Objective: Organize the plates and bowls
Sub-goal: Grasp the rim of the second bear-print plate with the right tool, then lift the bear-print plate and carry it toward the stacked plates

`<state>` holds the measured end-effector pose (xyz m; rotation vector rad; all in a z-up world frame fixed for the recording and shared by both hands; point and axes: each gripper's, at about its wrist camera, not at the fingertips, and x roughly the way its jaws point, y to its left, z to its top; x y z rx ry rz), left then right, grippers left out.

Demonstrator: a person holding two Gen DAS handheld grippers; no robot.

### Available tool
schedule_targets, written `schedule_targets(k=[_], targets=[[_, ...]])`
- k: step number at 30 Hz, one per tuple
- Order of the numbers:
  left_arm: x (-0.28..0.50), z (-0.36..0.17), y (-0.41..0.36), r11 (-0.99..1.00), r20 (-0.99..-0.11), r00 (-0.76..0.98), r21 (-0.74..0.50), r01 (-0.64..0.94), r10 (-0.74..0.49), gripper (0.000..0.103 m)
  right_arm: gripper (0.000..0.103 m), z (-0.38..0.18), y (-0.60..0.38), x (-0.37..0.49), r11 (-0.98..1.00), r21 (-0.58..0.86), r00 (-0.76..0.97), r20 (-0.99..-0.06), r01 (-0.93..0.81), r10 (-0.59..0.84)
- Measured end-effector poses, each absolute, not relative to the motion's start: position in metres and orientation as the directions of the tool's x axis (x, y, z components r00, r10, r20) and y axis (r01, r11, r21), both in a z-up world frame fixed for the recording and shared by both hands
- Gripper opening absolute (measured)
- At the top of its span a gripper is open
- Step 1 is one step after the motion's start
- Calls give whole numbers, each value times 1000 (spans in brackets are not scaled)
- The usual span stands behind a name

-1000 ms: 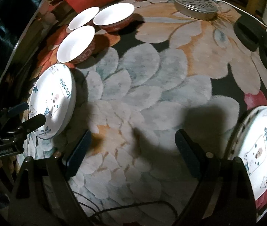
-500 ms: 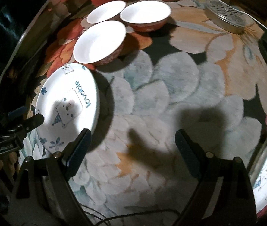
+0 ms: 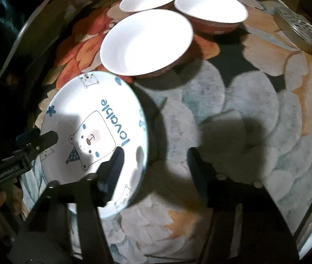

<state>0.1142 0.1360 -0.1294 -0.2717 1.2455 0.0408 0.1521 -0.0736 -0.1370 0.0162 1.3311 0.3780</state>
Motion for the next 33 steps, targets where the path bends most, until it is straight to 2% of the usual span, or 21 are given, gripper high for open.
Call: schedule_targets(k=[1, 3, 6, 7, 16, 33], targets=[[116, -131, 135, 968, -941, 316, -183, -174, -121, 59, 44, -140, -71, 153, 938, 226, 176, -945, -261, 277], [119, -137, 134, 969, -947, 294, -184, -166, -129, 42, 34, -145, -67, 153, 938, 230, 159, -948, -261, 276], [121, -142, 133, 969, -950, 282, -188, -161, -137, 33, 23, -151, -62, 153, 937, 230, 142, -951, -261, 273], [122, -142, 133, 967, -946, 288, -201, -153, -151, 27, 19, -153, -60, 153, 933, 241, 139, -948, -269, 285], [120, -140, 128, 970, -949, 270, -205, -128, -165, 24, 12, -149, -62, 149, 930, 233, 143, -949, -283, 281], [103, -143, 98, 978, -954, 250, -190, -84, -164, 25, 12, -146, -87, 131, 942, 225, 121, -958, -248, 261]])
